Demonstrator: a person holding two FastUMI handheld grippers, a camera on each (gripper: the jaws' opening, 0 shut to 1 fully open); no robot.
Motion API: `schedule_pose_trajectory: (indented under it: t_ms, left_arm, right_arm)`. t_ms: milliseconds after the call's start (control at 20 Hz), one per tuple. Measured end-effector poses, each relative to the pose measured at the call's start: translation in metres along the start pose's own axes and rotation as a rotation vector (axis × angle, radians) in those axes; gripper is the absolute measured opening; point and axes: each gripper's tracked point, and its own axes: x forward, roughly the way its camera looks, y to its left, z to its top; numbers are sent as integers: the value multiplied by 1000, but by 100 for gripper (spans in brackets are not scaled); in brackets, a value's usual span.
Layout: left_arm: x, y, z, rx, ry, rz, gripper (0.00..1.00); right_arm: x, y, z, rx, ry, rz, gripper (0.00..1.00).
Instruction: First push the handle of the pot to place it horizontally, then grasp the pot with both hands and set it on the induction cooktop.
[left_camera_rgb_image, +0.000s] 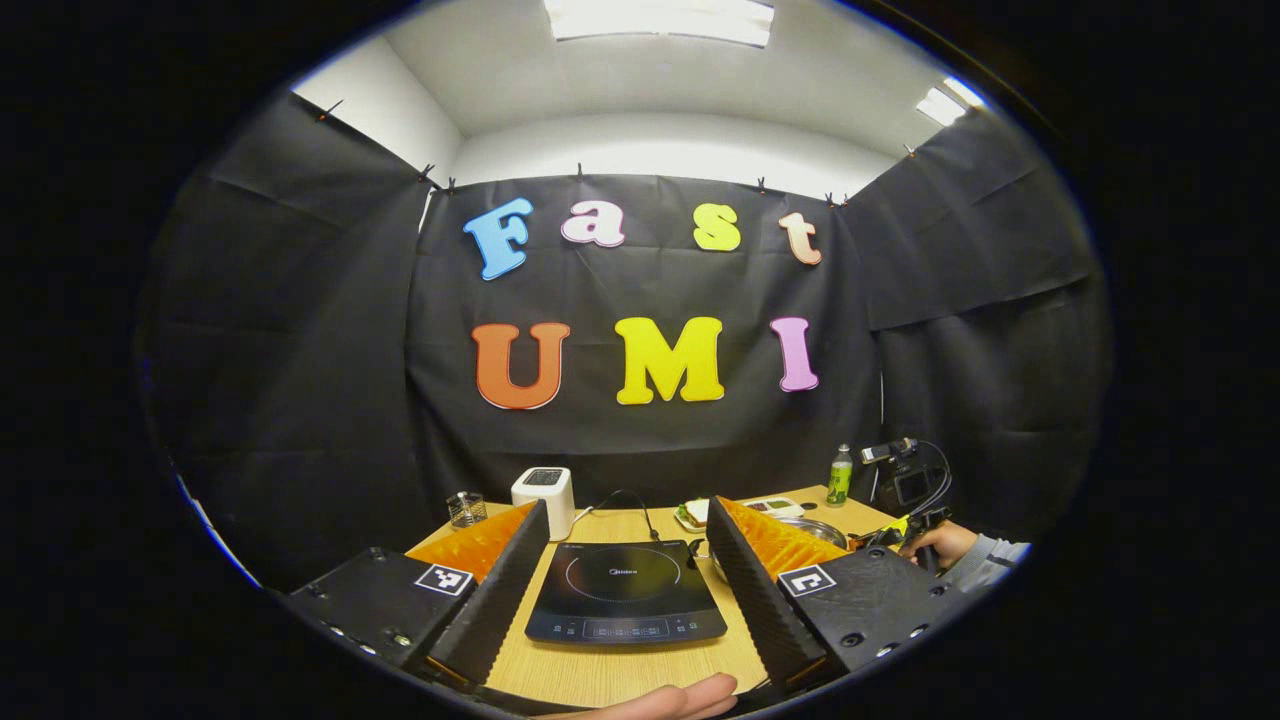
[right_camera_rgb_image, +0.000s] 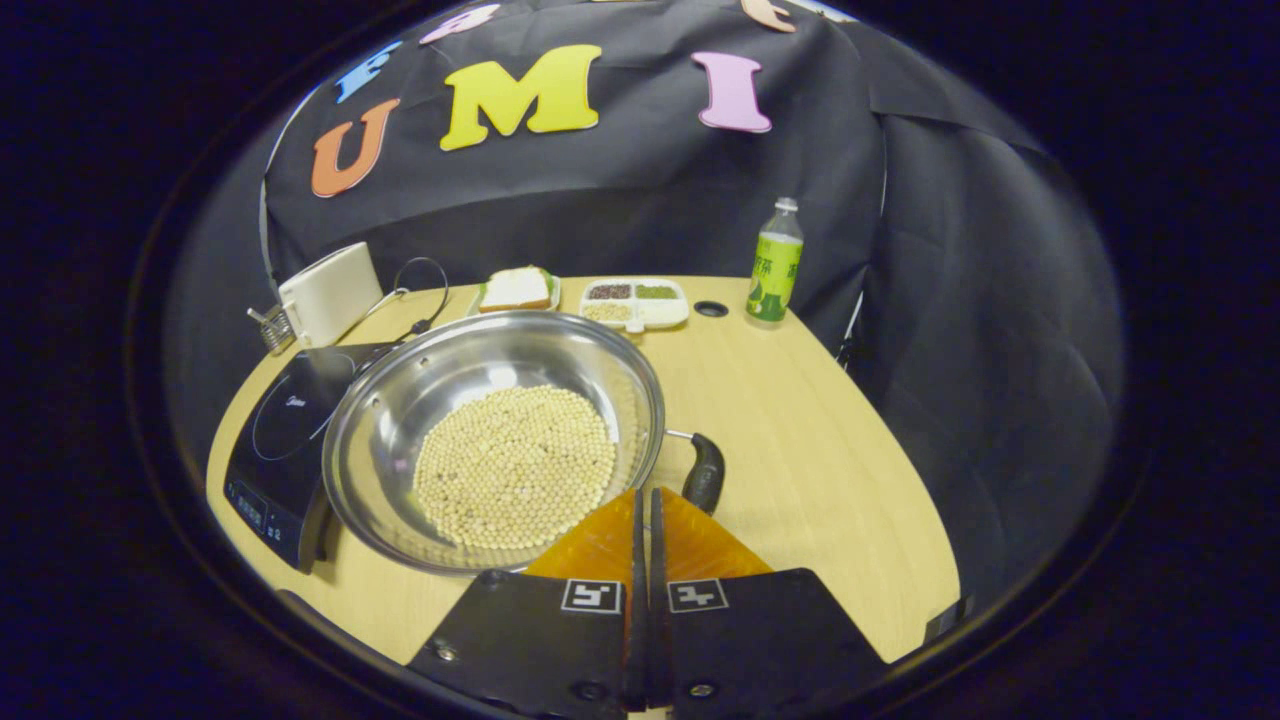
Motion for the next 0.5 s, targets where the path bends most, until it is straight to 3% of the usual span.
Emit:
schedule_pose_trajectory:
  t_ms: [350, 500]
  left_arm:
    - [4, -1, -12, -5, 20, 2, 95]
    - [8, -2, -15, -3, 33, 3, 95]
  right_arm:
    - [2, 2, -25, 49, 109, 23, 1]
    - [12, -9, -21, 38, 101, -6, 4]
